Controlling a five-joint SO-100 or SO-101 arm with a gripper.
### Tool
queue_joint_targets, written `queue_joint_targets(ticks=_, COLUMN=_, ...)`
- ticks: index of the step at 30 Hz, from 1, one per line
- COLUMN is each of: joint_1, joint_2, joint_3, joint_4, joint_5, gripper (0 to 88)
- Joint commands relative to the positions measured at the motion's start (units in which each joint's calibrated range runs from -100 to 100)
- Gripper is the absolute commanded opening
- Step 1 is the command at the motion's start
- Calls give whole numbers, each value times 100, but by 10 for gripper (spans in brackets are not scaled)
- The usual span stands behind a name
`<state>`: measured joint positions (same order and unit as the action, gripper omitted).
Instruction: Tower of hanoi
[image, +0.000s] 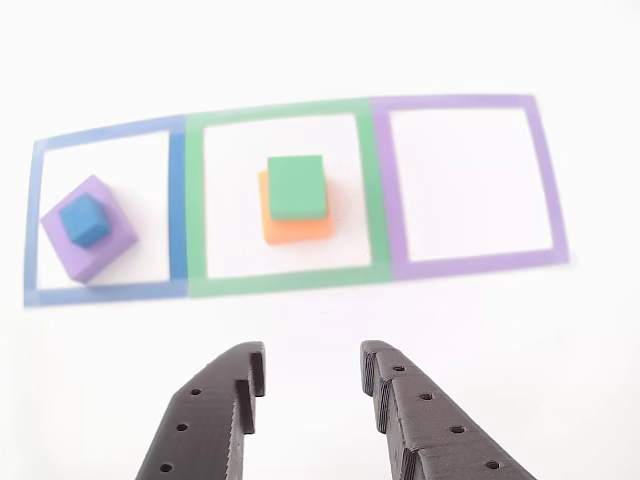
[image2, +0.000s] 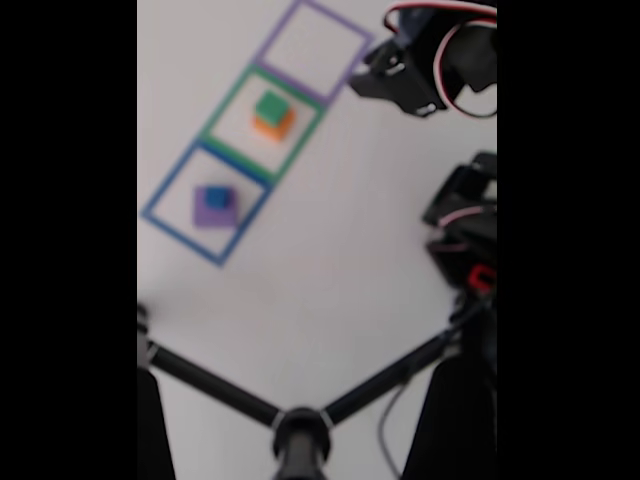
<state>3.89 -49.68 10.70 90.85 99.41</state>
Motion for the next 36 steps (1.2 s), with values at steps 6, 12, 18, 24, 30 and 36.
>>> queue_joint_targets(ticks=6, joint_1=301, joint_2=-324, joint_3=1939, joint_4=-2138, joint_5=59, gripper=264)
queue_joint_targets(ticks=12, joint_1=407, joint_2=-365, joint_3=3657, joint_4=-4292, joint_5=59, gripper=311)
queue_joint_targets(ticks=18, joint_1=637, joint_2=-236, joint_3=5711, joint_4=-7174, joint_5=59, gripper=347)
queue_joint_targets(ticks=24, joint_1=685, joint_2=418, joint_3=6557, joint_4=-8794, joint_5=59, gripper=365)
queue_joint_targets(ticks=30, joint_1=714, joint_2=1468, joint_3=7075, joint_4=-10502, joint_5=59, gripper=368)
queue_joint_targets(ticks=36, joint_1=560, joint_2=2211, joint_3=7330, joint_4=-11555, joint_5=59, gripper=369)
